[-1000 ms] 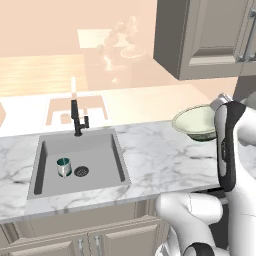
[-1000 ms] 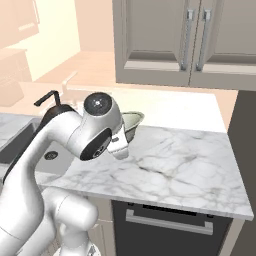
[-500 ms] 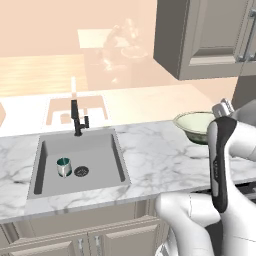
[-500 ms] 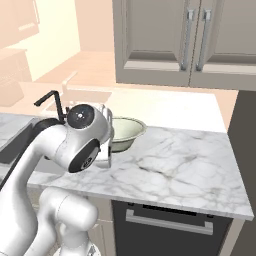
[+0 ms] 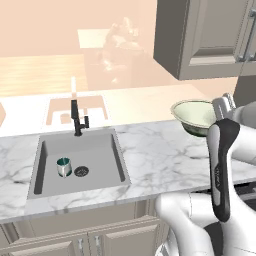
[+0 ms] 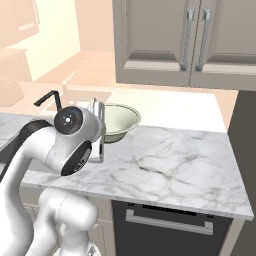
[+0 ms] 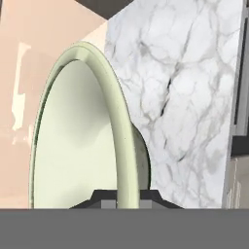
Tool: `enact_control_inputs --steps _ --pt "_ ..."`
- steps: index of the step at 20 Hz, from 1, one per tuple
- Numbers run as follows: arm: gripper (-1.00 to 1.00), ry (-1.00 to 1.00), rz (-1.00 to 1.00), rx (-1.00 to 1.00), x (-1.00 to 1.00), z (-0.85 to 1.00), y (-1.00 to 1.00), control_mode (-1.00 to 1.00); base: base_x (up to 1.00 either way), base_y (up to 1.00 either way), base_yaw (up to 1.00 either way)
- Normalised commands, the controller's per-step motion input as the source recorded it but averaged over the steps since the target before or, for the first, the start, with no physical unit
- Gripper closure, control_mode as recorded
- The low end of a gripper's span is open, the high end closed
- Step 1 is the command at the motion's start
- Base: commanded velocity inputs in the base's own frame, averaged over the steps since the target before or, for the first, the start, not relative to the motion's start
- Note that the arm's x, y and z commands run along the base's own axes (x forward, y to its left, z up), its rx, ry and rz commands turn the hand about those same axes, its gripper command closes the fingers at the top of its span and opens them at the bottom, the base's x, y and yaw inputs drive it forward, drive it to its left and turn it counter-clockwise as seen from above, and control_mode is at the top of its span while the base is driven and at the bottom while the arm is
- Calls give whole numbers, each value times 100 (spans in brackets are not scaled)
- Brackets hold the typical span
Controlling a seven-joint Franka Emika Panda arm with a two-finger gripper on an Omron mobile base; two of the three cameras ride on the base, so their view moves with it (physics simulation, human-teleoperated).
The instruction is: Pick the mug and place it in the sink. Pick the bowl and place it in the open cabinet and then close the cabinet.
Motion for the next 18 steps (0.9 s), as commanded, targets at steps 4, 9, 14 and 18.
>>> enact_control_inputs --steps 4,9,14,18 --pt "100 -13 -2 -16 -9 32 36 -100 0 0 0" --pt "100 -2 -1 -2 -5 6 1 100 -66 3 -13" --pt "100 0 0 0 0 0 0 100 -100 0 -20" --pt "100 0 0 0 0 0 0 100 -100 21 -16"
